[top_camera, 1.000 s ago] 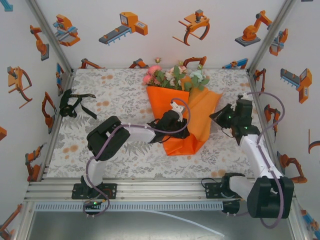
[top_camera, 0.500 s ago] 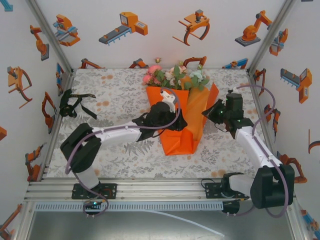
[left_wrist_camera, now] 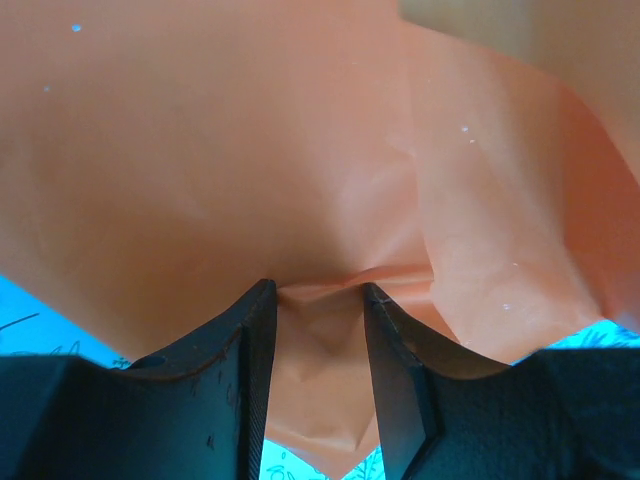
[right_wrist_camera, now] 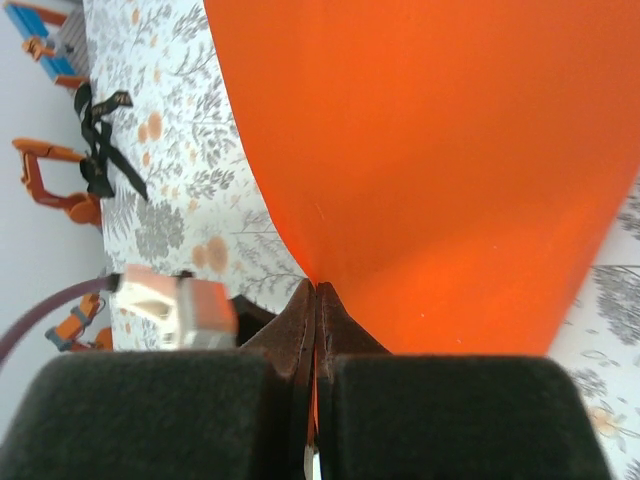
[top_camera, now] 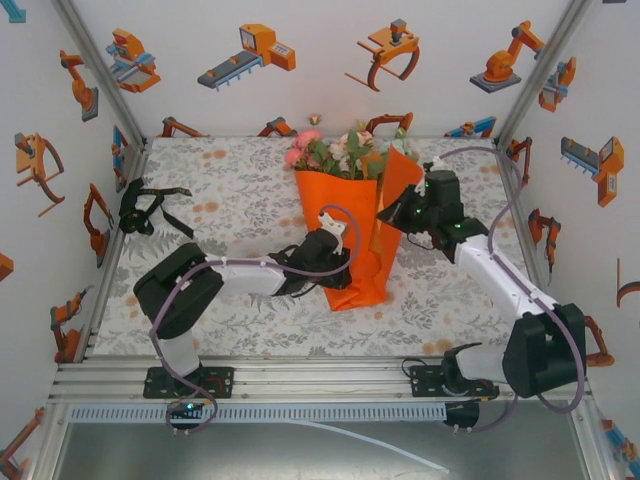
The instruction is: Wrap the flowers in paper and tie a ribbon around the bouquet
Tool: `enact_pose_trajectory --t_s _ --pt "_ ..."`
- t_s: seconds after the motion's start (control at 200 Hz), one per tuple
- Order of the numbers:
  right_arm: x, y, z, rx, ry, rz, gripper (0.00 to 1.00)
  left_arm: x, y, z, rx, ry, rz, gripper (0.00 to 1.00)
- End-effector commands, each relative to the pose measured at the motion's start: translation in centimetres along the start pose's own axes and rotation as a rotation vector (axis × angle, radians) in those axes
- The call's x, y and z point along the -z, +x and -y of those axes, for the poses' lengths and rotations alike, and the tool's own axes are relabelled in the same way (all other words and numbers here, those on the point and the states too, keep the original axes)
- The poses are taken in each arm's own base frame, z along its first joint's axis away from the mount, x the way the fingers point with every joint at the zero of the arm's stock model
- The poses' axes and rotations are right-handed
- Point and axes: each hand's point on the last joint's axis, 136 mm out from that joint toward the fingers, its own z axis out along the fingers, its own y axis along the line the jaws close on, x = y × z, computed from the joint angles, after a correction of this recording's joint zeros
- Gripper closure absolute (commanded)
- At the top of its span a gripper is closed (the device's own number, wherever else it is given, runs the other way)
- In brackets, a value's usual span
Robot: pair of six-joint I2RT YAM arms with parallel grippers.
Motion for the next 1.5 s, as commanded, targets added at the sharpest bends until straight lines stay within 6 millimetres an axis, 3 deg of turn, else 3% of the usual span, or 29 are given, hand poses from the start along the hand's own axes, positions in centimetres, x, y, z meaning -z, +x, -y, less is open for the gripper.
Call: enact_pose_trajectory --t_s 0.0,0.14,0.25,0.375,0.446,0.531,0.711,1.026,1.146,1.292,1.397,1.492 --pt "-1.1 -0.3 -3.2 0.034 -0.07 0.014 1.0 -0.7 -1.2 0.5 0.009 -0.009 0.032 0.59" --pt "-4.2 2.8 -4.5 0.051 -0.095 -0.08 1.0 -1.5 -0.8 -0.1 0.025 -0.026 0.032 0.59" --pt "-5.8 4.8 -3.5 0.054 -0.065 -0.132 1.0 -1.3 -0.7 -0.1 0.035 -0.018 0.041 0.59" --pt "-6.6 6.0 -2.2 0.045 -0.038 -0.169 0.88 -0.4 -1.1 -0.4 0.039 -0.025 0.065 0.58" --pt "-6.9 6.8 -2.4 0.039 -0.064 -0.206 0.69 0.0 -1.4 -0.2 0.038 -0.01 0.077 0.56" --pt "-7.1 7.2 -2.1 0.052 -0.067 -0.215 0.59 0.3 -1.7 0.4 0.038 0.024 0.089 0.56" --pt "-7.7 7.6 -0.2 0.091 -0.001 -0.207 0.58 1.8 -2.3 1.4 0.038 0.085 0.113 0.54" --pt "-8.0 8.1 -0.2 0.093 -0.034 -0.224 0.51 6.5 -4.4 0.1 0.058 0.044 0.228 0.52" --pt "-8.2 8.6 -0.3 0.095 -0.061 -0.233 0.51 7.9 -6.6 -1.7 0.179 0.01 0.239 0.52" --pt "-8.6 9.8 -0.1 0.071 -0.093 -0.26 0.51 8.3 -11.0 -4.3 0.335 0.011 0.279 0.54" --pt "-8.7 10.6 0.3 0.064 -0.114 -0.27 0.51 7.7 -14.3 -4.7 0.345 0.006 0.329 0.56" --pt "-8.7 11.2 0.4 0.069 -0.132 -0.284 0.51 5.4 -16.7 -3.8 0.349 0.07 0.305 0.56"
